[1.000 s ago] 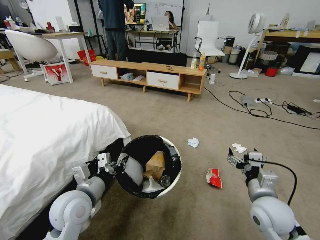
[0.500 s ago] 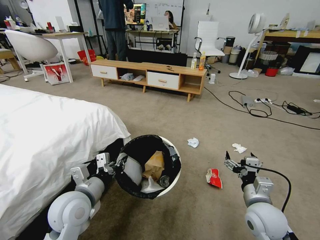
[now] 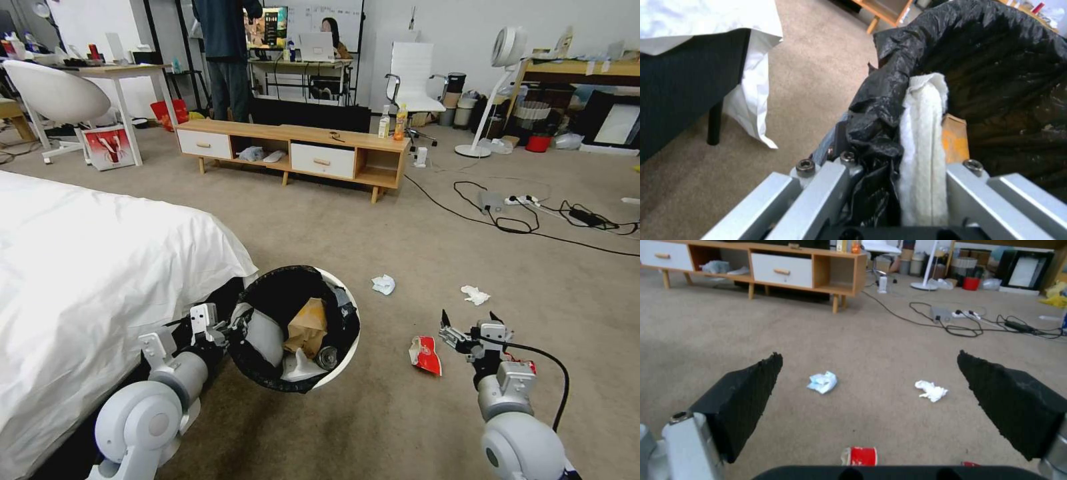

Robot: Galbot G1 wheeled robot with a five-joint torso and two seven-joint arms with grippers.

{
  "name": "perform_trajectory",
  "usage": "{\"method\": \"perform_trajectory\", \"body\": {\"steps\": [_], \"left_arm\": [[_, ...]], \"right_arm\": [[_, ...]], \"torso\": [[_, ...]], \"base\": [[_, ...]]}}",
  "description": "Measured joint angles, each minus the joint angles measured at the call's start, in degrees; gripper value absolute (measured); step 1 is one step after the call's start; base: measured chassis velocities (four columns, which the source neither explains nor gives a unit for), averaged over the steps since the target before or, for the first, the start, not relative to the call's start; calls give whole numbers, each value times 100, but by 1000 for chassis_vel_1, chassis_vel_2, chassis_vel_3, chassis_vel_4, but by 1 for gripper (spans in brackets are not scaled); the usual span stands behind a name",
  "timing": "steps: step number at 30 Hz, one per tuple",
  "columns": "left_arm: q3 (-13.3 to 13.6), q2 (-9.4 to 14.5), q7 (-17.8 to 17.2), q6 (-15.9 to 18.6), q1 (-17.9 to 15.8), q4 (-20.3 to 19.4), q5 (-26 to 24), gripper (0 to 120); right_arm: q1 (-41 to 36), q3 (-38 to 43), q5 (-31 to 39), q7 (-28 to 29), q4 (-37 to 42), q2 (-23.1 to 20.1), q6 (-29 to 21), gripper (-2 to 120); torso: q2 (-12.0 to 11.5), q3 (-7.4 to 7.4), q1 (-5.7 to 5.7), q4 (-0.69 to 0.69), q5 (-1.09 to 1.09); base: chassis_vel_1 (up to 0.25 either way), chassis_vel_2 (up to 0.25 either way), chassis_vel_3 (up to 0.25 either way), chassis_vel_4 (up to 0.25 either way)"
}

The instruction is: Pick up the trash bin and place the garbage on the floor into it.

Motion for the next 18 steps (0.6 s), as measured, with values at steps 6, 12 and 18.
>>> {"method": "perform_trajectory", "body": {"steps": [6,12,18], "left_arm": [[4,-7,10,0,-1,17,15,7],[-11,-6,24,0,0,17,50,7],[-35,10,19,5,-8,15,84,7]], "right_arm": [[-48,-4,-172,-69,-197,109,102,100],[-60,-7,-200,-68,-237,168,155,100],[-70,-4,-252,-84,-218,189,232,100]], "torso": [[0,0,0,-1,0],[0,0,0,-1,0],[0,0,0,0,0]], "base": [[0,0,0,0],[0,0,0,0],[0,0,0,0]]}}
